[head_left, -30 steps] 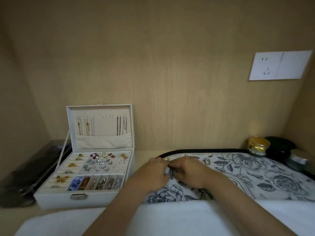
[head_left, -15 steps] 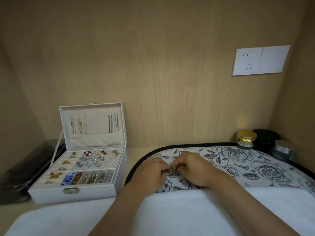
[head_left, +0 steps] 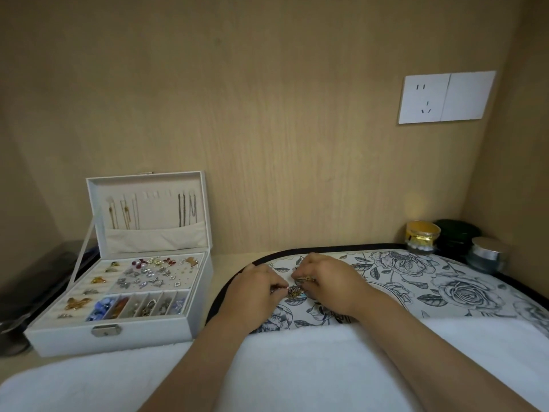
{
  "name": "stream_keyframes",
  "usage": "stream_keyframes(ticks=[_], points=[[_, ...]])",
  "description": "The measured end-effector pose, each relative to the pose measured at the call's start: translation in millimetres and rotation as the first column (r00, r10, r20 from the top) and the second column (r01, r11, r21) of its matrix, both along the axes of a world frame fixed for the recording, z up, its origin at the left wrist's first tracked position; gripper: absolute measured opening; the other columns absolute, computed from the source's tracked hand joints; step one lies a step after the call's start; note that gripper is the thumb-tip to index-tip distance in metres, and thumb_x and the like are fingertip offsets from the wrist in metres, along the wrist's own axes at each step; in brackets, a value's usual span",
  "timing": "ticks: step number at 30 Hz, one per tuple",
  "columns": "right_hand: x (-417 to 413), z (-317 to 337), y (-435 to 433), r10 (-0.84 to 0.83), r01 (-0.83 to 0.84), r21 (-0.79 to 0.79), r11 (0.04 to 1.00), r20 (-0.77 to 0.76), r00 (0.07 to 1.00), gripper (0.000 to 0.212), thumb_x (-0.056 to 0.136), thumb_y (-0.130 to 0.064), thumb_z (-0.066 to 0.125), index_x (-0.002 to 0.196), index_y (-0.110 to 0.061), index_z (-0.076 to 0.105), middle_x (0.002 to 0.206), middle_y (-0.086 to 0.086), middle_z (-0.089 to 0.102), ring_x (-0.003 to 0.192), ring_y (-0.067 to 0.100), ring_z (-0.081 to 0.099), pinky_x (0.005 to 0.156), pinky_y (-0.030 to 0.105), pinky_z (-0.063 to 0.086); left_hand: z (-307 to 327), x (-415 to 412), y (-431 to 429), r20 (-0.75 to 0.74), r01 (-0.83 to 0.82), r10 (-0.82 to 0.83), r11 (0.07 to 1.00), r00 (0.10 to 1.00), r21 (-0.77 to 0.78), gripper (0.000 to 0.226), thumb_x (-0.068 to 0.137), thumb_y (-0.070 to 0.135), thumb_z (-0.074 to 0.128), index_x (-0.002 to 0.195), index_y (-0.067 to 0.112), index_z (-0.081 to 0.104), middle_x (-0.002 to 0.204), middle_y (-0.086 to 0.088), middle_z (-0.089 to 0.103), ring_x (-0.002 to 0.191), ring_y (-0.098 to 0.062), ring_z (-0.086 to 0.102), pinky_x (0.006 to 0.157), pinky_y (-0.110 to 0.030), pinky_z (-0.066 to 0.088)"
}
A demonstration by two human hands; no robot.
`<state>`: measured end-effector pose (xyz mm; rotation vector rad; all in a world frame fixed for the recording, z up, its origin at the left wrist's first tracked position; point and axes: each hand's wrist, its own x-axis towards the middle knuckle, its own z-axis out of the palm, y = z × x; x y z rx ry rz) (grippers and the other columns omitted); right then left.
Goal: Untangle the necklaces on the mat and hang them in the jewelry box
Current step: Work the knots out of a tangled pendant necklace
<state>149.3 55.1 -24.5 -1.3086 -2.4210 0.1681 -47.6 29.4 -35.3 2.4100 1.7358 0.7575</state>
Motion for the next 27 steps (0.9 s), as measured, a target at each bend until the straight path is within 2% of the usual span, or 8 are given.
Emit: stream_keyframes(ticks=[4, 7, 10, 14, 16, 22, 25, 27], points=[[-2.9, 1.0, 2.8, 0.019, -0.019, 0.018, 1.0, 0.025, 1.0, 0.018, 0.092, -0.028, 0.066, 0.107, -0.028, 0.077, 0.112, -0.006, 0.065, 0.106, 0.014, 0.059, 0.09, 0.033, 0.05, 4.0, -8.0, -2.5, 0.118, -0.032, 0.04, 0.997, 0.992, -0.069, 0.002, 0.085, 0.036, 0.072, 0.084, 0.034, 0.072, 0.084, 0.024, 0.058, 0.095, -0.003, 0.052, 0.083, -0.023, 0.043], [-4.3, 2.7, 3.1, 0.026, -0.025, 0.054, 0.998, -0.013, 1.0, 0.009, 0.09, -0.022, 0.067, 0.09, -0.025, 0.076, 0.099, -0.01, 0.064, 0.094, 0.01, 0.058, 0.085, 0.031, 0.049, 7.1, -7.9, -5.4, 0.376, 0.007, 0.063, 0.983, 0.925, -0.182, 0.01, 0.088, 0.03, 0.068, 0.079, 0.031, 0.067, 0.083, 0.015, 0.068, 0.083, -0.002, 0.062, 0.076, -0.019, 0.047], [-11.1, 5.6, -0.1, -0.047, 0.011, -0.108, 0.994, -0.338, 0.94, 0.011, 0.095, -0.02, 0.062, 0.086, -0.022, 0.069, 0.09, -0.009, 0.065, 0.078, 0.011, 0.06, 0.074, 0.028, 0.05, 15.0, -1.4, -7.9, 0.615, 0.066, 0.079, 0.976, 0.785, -0.208, 0.014, 0.096, 0.027, 0.057, 0.086, 0.024, 0.067, 0.085, 0.009, 0.074, 0.085, -0.007, 0.068, 0.085, -0.029, 0.051], [-16.6, 12.5, 1.1, -0.126, -0.168, -0.32, 0.932, -0.723, 0.679, 0.014, 0.1, -0.013, 0.058, 0.089, -0.016, 0.067, 0.077, -0.002, 0.069, 0.072, 0.014, 0.063, 0.074, 0.032, 0.052, 29.9, 4.8, -14.8, 0.854, 0.189, 0.102, 0.955, 0.51, -0.227, 0.017, 0.103, 0.016, 0.046, 0.097, 0.005, 0.058, 0.08, -0.004, 0.072, 0.08, -0.015, 0.07, 0.088, -0.034, 0.058], [-18.1, 15.0, 1.3, -0.117, -0.265, -0.356, 0.896, -0.765, 0.633, 0.013, 0.101, -0.01, 0.056, 0.092, -0.012, 0.065, 0.072, 0.001, 0.069, 0.072, 0.019, 0.065, 0.076, 0.034, 0.052, 33.5, 5.6, -16.2, 0.9, 0.223, 0.12, 0.947, 0.418, -0.23, 0.016, 0.103, 0.014, 0.046, 0.098, 0.003, 0.056, 0.08, -0.009, 0.065, 0.079, -0.019, 0.067, 0.084, -0.033, 0.06], [-20.6, 24.7, -4.0, -0.167, -0.432, -0.418, 0.799, -0.845, 0.508, 0.011, 0.101, -0.009, 0.053, 0.098, -0.01, 0.064, 0.068, 0.001, 0.059, 0.06, 0.019, 0.058, 0.056, 0.031, 0.05, 35.7, 6.4, -11.4, 0.915, 0.222, 0.181, 0.936, 0.362, -0.273, 0.021, 0.106, 0.025, 0.038, 0.098, 0.01, 0.052, 0.094, -0.008, 0.064, 0.084, -0.019, 0.07, 0.091, -0.04, 0.056], [-18.4, 28.7, -6.0, -0.154, -0.397, -0.436, 0.808, -0.805, 0.572, 0.008, 0.099, -0.009, 0.058, 0.1, -0.012, 0.065, 0.069, 0.0, 0.059, 0.05, 0.013, 0.05, 0.041, 0.021, 0.034, 36.8, 8.1, -11.5, 0.935, 0.293, 0.217, 0.908, 0.281, -0.299, 0.02, 0.107, 0.025, 0.035, 0.101, 0.009, 0.045, 0.08, -0.008, 0.057, 0.063, -0.026, 0.065, 0.073, -0.044, 0.055], [-14.4, 28.3, -4.4, -0.145, -0.374, -0.461, 0.805, -0.763, 0.63, 0.011, 0.095, -0.006, 0.062, 0.102, -0.014, 0.066, 0.072, 0.0, 0.06, 0.046, 0.01, 0.041, 0.043, 0.02, 0.025, 36.7, 6.8, -12.3, 0.915, 0.264, 0.219, 0.911, 0.338, -0.316, 0.02, 0.107, 0.026, 0.036, 0.102, 0.009, 0.046, 0.073, -0.006, 0.053, 0.052, -0.02, 0.056, 0.064, -0.039, 0.052]])
